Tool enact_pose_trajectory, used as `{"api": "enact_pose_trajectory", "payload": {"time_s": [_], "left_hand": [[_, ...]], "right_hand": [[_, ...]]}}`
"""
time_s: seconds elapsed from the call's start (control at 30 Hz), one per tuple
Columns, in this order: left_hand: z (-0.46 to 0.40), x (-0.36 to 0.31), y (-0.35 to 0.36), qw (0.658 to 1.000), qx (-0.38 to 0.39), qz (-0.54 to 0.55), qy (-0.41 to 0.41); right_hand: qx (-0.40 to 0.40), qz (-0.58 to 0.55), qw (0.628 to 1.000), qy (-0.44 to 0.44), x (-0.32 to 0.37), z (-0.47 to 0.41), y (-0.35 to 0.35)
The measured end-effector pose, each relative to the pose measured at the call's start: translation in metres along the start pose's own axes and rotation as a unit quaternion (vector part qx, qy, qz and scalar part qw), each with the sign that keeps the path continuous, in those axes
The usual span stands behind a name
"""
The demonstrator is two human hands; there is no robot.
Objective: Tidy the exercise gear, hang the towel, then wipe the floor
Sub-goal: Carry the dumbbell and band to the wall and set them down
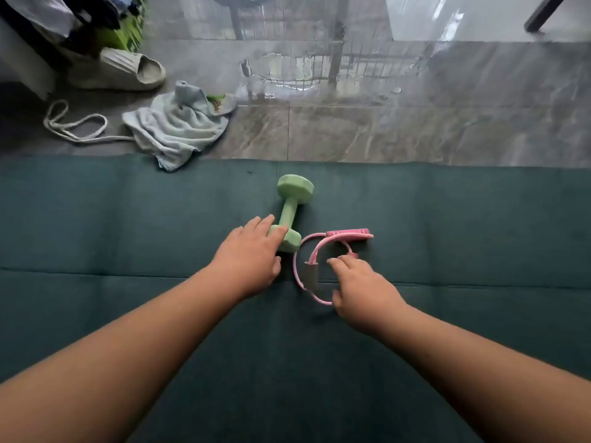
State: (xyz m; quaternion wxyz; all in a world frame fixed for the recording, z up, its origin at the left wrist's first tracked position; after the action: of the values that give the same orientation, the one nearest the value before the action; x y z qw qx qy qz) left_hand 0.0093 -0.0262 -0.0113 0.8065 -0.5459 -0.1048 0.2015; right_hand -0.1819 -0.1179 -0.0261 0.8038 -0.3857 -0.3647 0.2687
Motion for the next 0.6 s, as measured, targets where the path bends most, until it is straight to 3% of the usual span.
{"api": "enact_pose_trajectory", "payload": {"time_s": [0.17, 0.27, 0.37, 0.5, 0.6], "left_hand": [[0.000, -0.007, 0.032, 0.997, 0.058, 0.040, -0.020], [-0.011, -0.006, 0.027, 0.995, 0.061, 0.072, -0.035], [-0.024, -0.006, 0.027, 0.994, 0.076, 0.064, -0.041], [-0.034, -0.009, 0.032, 0.995, 0.028, 0.077, -0.064], [-0.034, -0.016, 0.029, 0.993, 0.038, 0.065, -0.089]], "right_hand": [[0.043, -0.168, 0.979, 0.103, -0.005, -0.014, 0.034], [-0.003, -0.304, 0.939, 0.158, -0.001, -0.029, 0.039], [0.001, -0.434, 0.884, 0.172, 0.007, -0.043, 0.054], [0.026, -0.462, 0.870, 0.167, 0.017, -0.046, 0.061], [-0.002, -0.410, 0.897, 0.168, 0.008, -0.038, 0.058]]}}
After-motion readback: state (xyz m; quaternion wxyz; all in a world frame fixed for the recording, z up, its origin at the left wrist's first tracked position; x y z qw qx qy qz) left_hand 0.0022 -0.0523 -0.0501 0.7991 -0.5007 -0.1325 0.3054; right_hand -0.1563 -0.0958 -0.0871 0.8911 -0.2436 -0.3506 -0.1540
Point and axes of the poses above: each hand's wrist, its own z-axis away from the middle knuckle, its own y-axis out of the palm, x = y × z, the point moved 3 cm from there along -z, towards the middle knuckle, and after that the axes turned 5 degrees about -y, right-handed, at the moved point
